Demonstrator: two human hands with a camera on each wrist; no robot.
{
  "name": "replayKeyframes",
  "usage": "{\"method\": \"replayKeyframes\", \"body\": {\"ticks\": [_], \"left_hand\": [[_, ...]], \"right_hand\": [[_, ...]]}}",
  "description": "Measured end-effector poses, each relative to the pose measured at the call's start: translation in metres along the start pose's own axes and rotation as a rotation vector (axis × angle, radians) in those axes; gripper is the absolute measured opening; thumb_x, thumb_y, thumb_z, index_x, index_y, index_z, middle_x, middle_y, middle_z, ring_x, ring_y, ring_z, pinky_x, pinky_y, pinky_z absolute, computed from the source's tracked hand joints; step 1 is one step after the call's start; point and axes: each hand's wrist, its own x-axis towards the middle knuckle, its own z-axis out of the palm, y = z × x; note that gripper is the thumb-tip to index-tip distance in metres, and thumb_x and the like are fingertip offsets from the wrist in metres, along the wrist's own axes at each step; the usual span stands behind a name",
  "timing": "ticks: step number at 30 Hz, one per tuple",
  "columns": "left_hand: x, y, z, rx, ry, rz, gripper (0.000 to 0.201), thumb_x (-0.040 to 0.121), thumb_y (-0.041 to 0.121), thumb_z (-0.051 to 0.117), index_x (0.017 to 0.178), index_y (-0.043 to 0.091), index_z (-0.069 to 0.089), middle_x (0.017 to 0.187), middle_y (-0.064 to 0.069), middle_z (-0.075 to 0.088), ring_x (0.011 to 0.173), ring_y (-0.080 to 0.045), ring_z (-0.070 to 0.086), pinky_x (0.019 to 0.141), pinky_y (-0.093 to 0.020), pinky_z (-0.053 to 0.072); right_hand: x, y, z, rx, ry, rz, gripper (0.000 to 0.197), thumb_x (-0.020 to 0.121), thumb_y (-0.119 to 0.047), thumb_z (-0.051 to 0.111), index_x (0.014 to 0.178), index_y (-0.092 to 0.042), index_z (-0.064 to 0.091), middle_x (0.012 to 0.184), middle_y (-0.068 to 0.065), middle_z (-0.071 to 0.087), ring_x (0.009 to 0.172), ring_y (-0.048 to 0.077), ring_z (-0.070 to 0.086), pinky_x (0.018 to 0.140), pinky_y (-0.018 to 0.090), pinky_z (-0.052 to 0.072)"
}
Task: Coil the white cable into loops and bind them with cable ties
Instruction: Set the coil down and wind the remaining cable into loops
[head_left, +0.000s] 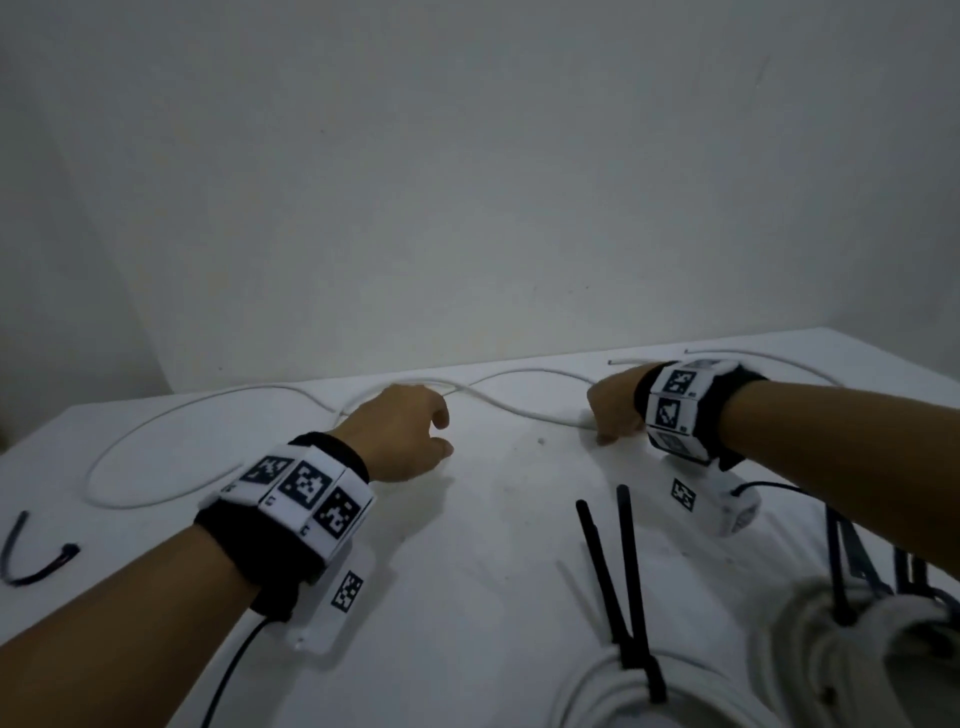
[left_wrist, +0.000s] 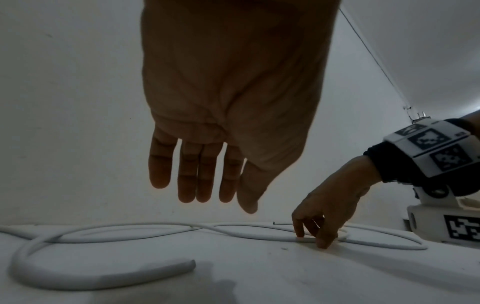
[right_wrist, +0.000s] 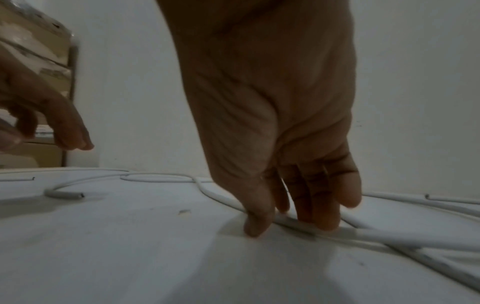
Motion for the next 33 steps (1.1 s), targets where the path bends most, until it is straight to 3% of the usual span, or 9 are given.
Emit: {"method": "replayKeyframes", "body": {"ticks": [2,4,9,13,16,23,26,28,33], "left_hand": [[-0.010,0.003,-0.002,0.005,-0.008,0.002,0.037,0.093,0.034,0.060,0.126,0.017,0.056,0.133,-0.001,0.052,0.117,-0.018,0.051,0.095,-0.028,0.043],[-0.021,0.007,-0.005,0.013,-0.017,0.001,0.038,0.093,0.036,0.059,0.126,0.018,0.055,0.132,0.000,0.052,0.116,-0.017,0.051,0.096,-0.029,0.042],[-0.053,0.024,-0.023,-0.005,-0.010,-0.010,0.040,0.092,0.038,0.060,0.126,0.018,0.056,0.135,-0.001,0.052,0.119,-0.017,0.051,0.099,-0.030,0.042],[-0.075,0.043,-0.023,-0.007,-0.013,0.022,0.041,0.092,0.039,0.060,0.127,0.017,0.057,0.135,-0.002,0.053,0.119,-0.017,0.052,0.099,-0.029,0.043],[-0.082,0.052,-0.014,-0.025,-0.043,0.052,0.040,0.093,0.039,0.059,0.127,0.017,0.056,0.135,-0.001,0.053,0.118,-0.017,0.053,0.098,-0.029,0.044],[-0.066,0.051,-0.005,-0.032,-0.019,0.056,0.044,0.092,0.039,0.059,0.130,0.017,0.053,0.137,-0.003,0.050,0.123,-0.018,0.048,0.101,-0.032,0.041],[-0.058,0.057,-0.003,-0.055,0.030,0.060,0.054,0.091,0.038,0.061,0.137,0.015,0.044,0.143,-0.005,0.044,0.130,-0.021,0.041,0.106,-0.034,0.036],[-0.054,0.065,-0.007,-0.087,0.089,0.087,0.064,0.091,0.036,0.062,0.144,0.015,0.034,0.147,-0.007,0.039,0.134,-0.022,0.036,0.109,-0.034,0.033],[-0.059,0.084,-0.039,-0.190,0.381,0.122,0.085,0.089,0.036,0.064,0.153,0.016,0.011,0.158,-0.008,0.019,0.143,-0.024,0.020,0.115,-0.041,0.022]], "right_hand": [[-0.006,0.007,0.002,-0.003,0.039,0.014,0.026,0.099,-0.024,0.044,0.078,-0.010,0.049,0.093,0.014,0.052,0.060,0.013,0.036,0.048,0.019,0.028],[-0.019,0.018,0.001,0.096,0.087,0.029,0.038,0.099,-0.012,0.040,0.062,-0.014,0.034,0.070,0.007,0.041,0.053,0.009,0.028,0.045,0.017,0.024],[-0.064,0.048,-0.008,0.389,0.095,0.002,0.036,0.100,-0.024,0.043,0.112,0.006,0.057,0.111,0.015,0.065,0.079,0.023,0.056,0.053,0.025,0.043],[-0.082,0.036,0.005,0.246,0.031,0.014,0.035,0.097,-0.041,0.047,0.087,-0.008,0.054,0.086,0.004,0.056,0.084,0.021,0.052,0.080,0.031,0.042],[-0.074,0.026,0.022,0.224,-0.006,-0.002,0.045,0.094,-0.038,0.053,0.121,-0.002,0.056,0.125,0.012,0.058,0.115,0.027,0.055,0.095,0.034,0.042],[-0.067,0.022,0.038,0.095,0.094,-0.091,0.018,0.096,-0.018,0.046,0.091,-0.005,0.055,0.106,0.015,0.059,0.095,0.028,0.059,0.094,0.035,0.045],[-0.083,0.036,0.016,0.191,0.256,-0.126,0.005,0.095,-0.007,0.040,0.094,-0.008,0.045,0.075,0.001,0.048,0.064,0.016,0.046,0.065,0.030,0.044],[-0.102,0.050,-0.006,0.328,0.438,-0.153,0.006,0.094,-0.004,0.039,0.093,-0.009,0.039,0.071,0.001,0.039,0.065,0.020,0.040,0.056,0.029,0.032],[-0.174,0.084,-0.064,0.684,0.788,-0.196,0.006,0.098,-0.013,0.038,0.096,-0.014,0.044,0.094,0.005,0.051,0.084,0.023,0.047,0.068,0.029,0.032]]}}
